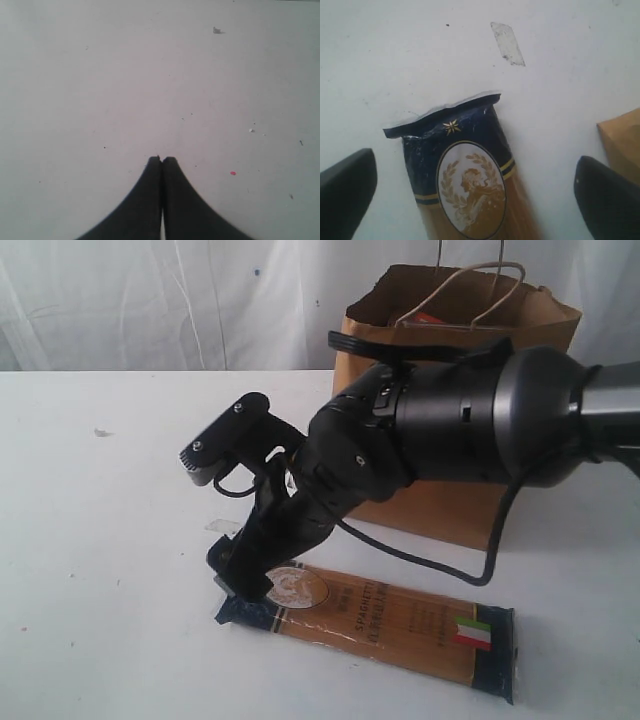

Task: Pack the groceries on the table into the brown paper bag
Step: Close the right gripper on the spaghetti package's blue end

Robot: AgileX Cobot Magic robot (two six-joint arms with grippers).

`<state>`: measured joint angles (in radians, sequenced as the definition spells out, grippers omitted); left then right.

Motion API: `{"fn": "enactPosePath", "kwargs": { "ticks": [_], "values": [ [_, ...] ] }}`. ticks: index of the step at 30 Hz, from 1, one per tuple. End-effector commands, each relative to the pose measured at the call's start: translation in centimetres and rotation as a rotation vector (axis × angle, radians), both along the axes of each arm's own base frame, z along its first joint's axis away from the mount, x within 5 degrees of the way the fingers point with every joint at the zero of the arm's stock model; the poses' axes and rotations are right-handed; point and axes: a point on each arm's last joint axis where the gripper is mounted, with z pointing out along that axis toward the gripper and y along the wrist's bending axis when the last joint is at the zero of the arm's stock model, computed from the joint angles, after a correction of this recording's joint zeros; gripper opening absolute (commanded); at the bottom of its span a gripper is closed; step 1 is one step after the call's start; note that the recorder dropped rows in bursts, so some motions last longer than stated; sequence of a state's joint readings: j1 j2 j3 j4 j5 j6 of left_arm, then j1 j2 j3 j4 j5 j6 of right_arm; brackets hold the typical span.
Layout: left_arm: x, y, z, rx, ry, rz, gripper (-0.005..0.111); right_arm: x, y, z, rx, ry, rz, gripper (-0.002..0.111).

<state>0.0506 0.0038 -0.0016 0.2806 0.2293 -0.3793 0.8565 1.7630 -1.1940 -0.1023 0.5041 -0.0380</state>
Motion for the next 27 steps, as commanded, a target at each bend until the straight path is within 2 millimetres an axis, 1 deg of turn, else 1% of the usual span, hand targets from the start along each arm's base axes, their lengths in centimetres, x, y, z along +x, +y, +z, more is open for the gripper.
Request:
{"fn": "enactPosePath", "kwargs": {
  "ticks": [1,4,6,11,14,17,20,22,24,27],
  "values": [
    [0.0,0.0,-0.1,0.004,0.0,-0.006,0.0,0.2,0.2,-0.2,0.064,0.044,-0.113,0.105],
    [0.0,0.0,-0.1,0.004,0.0,-0.006,0.0,0.3,0.3,-0.7,0.062,0.061,-0.132,0.105],
    [0.0,0.0,-0.1,0.004,0.0,-0.006,0.0,0.3,0.3,-1.5,0.009,0.066,-0.093,0.105],
    [0.0,0.0,-0.1,0.004,0.0,-0.006,0.0,-0.2,-0.5,-4.0,-0.266,0.161,0.059,0.105],
    [0.0,0.0,-0.1,0.004,0.0,-0.006,0.0,-0.2,-0.6,-4.7,-0.357,0.166,0.178,0.105],
    [0.0,0.0,-0.1,0.004,0.0,-0.006,0.0,0.2,-0.1,-4.9,-0.366,0.129,0.254,0.105],
    [0.0,0.0,-0.1,0.004,0.0,-0.006,0.0,0.5,0.3,-4.6,-0.336,0.091,0.262,0.105],
    [0.0,0.0,-0.1,0.004,0.0,-0.006,0.0,0.9,0.2,-4.5,-0.326,0.088,0.249,0.105],
    [0.0,0.0,-0.1,0.004,0.0,-0.006,0.0,1.4,0.0,-4.1,-0.302,0.111,0.22,0.105],
    [0.0,0.0,-0.1,0.004,0.0,-0.006,0.0,2.6,-0.9,-3.3,-0.238,0.205,0.21,0.105]
  ]
}}
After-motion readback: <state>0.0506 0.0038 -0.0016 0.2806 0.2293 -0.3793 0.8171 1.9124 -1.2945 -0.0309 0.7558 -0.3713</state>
